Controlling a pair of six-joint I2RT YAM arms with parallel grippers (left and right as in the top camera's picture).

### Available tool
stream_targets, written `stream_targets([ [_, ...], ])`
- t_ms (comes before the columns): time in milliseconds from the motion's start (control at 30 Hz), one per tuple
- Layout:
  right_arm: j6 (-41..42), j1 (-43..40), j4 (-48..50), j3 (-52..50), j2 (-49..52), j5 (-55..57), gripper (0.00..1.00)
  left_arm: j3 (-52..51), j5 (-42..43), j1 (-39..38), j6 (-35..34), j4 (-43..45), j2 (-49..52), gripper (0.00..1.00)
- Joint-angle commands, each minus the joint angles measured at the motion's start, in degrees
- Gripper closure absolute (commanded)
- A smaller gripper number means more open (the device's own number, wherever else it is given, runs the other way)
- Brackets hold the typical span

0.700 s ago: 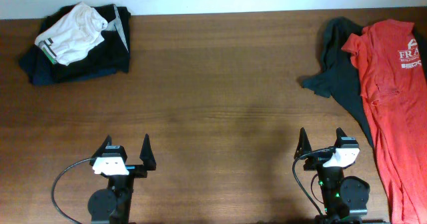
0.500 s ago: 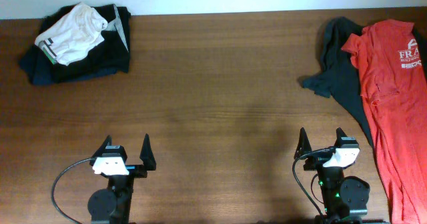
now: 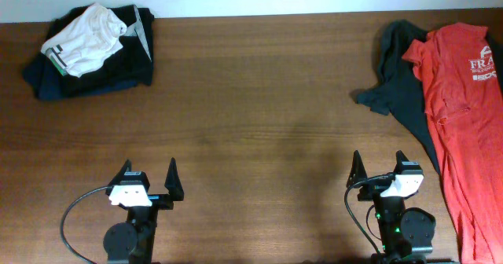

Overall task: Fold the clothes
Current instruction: 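Reach the right gripper to the red T-shirt and grasp it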

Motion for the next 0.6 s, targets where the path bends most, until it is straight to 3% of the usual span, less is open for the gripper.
stream_targets([
  [0,-0.02,0.26,-0.35,-0.31,-0.48,0.96,0.01,-0.44,0.59,-0.33,0.87,0.04,-0.22,0.01],
  [367,0.33,0.26,0.17,-0.31,-0.48,0.52,0.01,-0.44,0.59,-0.31,0.9,0.04,-0.22,0.01],
  [433,1.73,0.31,1.62,-0.31,-0.5,-8.61,0.01,-0.44,0.59,-0.31,0.9,0.04,-0.22,0.01],
  [467,6.23,0.31,1.22,-0.31,-0.48,-17.33,0.01,-0.44,0.59,-0.33,0.9,0.04,-0.22,0.01],
  [500,16.94,0.31,2.78,-0.31,-0.37,-32.2,0.01,-0.44,0.59,-0.31,0.9,0.04,-0.22,0.01],
  [567,26.03,0.33,4.09,-0.31,-0.39,-38.77,0.01,-0.44,0.59,-0.33,0.9,0.04,-0.22,0.01],
])
